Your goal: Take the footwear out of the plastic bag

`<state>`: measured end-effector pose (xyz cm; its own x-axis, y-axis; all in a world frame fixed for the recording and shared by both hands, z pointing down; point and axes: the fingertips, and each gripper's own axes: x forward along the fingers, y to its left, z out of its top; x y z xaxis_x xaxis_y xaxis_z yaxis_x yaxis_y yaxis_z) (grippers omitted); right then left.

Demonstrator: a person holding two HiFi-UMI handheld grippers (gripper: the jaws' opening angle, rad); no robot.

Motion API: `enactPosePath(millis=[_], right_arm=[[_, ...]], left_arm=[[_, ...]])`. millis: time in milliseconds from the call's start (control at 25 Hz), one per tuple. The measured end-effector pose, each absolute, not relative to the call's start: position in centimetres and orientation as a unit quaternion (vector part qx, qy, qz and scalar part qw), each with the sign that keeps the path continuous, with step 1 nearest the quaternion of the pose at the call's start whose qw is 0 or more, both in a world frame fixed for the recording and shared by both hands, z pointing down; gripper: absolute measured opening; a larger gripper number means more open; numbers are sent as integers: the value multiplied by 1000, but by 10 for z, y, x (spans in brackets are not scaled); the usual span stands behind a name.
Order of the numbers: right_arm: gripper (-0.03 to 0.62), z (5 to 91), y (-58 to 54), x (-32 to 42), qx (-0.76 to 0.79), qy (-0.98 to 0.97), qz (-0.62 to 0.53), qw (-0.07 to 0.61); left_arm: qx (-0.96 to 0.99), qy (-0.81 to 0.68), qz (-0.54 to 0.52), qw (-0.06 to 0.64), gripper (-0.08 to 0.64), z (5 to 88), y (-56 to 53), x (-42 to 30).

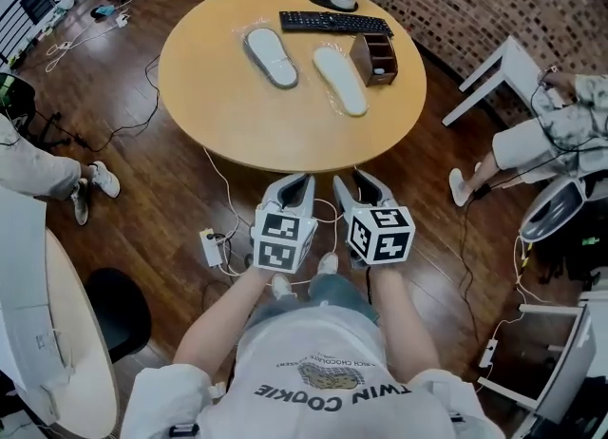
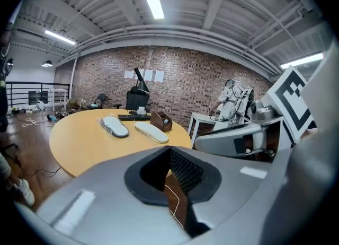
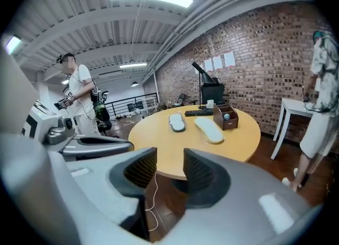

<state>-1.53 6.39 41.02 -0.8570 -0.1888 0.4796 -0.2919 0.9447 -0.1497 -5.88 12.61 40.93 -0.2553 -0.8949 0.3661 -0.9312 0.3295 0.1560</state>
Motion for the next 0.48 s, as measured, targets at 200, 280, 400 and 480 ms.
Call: enactPosePath(millis=[200,280,400,480], right_arm=[[135,390,92,4,101,-967,95,214],[118,386,102,18,90,-970,94,205],[103,384,115,44,72,-974,94,195],[91,385,124,67,61,-975,91,193]], left_arm=[[558,-806,40,192,3,394,140,-32],[550,-813,39,189,3,390,145,-19],[538,-822,36,183,3,385,153,5],[530,-827,29,185,3,386,159,25]])
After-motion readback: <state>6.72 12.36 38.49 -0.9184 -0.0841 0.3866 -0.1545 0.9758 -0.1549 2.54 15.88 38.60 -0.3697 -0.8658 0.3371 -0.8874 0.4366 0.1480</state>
